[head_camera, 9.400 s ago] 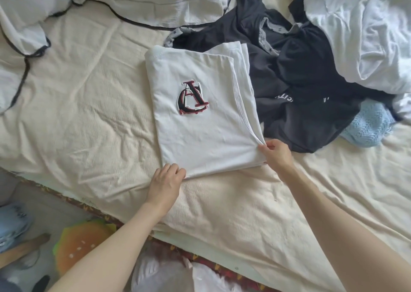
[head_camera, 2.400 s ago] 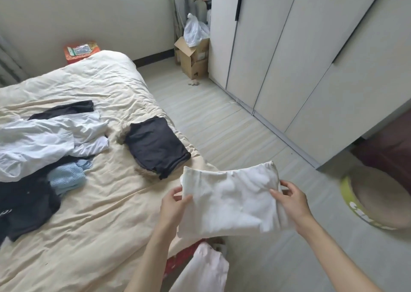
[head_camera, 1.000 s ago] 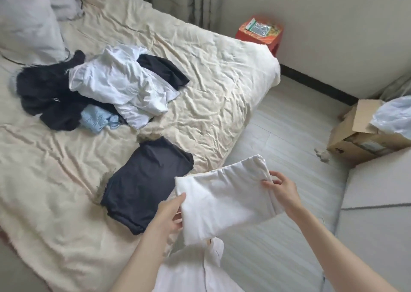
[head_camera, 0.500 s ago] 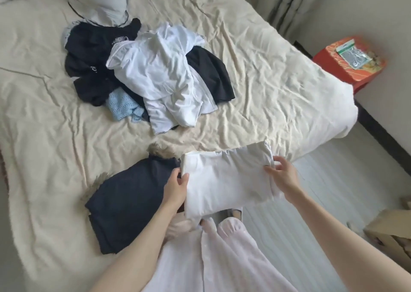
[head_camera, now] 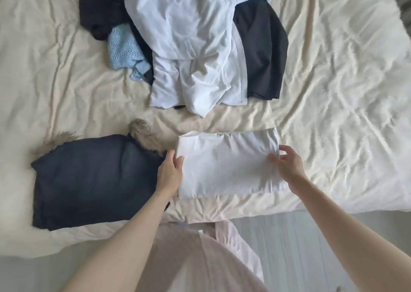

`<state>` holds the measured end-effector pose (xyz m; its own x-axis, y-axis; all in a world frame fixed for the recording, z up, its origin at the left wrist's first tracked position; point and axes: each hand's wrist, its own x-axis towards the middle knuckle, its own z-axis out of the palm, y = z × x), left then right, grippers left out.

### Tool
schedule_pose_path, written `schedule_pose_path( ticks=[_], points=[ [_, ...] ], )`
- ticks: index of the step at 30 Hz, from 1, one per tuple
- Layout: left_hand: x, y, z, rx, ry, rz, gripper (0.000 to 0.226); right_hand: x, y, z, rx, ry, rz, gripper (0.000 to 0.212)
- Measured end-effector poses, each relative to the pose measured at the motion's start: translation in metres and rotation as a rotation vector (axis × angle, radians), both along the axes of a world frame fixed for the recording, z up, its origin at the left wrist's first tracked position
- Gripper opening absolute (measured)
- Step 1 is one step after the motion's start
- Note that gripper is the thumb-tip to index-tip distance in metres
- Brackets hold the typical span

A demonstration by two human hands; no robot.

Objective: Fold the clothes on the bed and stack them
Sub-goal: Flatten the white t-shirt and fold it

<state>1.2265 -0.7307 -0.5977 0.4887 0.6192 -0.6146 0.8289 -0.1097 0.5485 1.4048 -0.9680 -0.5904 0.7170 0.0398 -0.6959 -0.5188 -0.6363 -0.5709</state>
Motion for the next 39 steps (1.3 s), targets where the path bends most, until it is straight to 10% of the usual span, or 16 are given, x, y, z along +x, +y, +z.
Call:
schedule_pose_path(
  ticks=[4, 7, 11, 16, 27, 39],
  points=[
    [0.012, 0.0, -0.015, -0.078, 0.109, 0.114, 0.036, 0.007, -0.001, -0.02, -0.098, 0.048, 0.071, 0.033],
    [0.019, -0.005, -0.005, 0.03, 0.101, 0.07, 0.055, -0.004, 0.001, -0.012, -0.296, -0.273, 0.325, 0.046],
    [0.011, -0.027, 0.013, 0.399, 0.133, -0.589, 0.089, -0.022, 0.001, 0.006, -0.418, -0.681, 0.908, 0.073],
    [0.014, -0.022, -0.01, 0.4, 0.372, -1.031, 0.125, -0.008, 0.005, -0.015, -0.508, -0.48, 1.407, 0.107],
    [0.014, -0.028, 0.007, 0.255, 0.394, -0.915, 0.104, -0.011, 0.013, -0.003, -0.579, -0.315, 1.383, 0.101],
    [-0.138, -0.026, 0.148, 0.447, -0.072, -0.161, 0.065, -0.135, 0.084, 0.146, -0.334, -0.648, 1.378, 0.08]
  ],
)
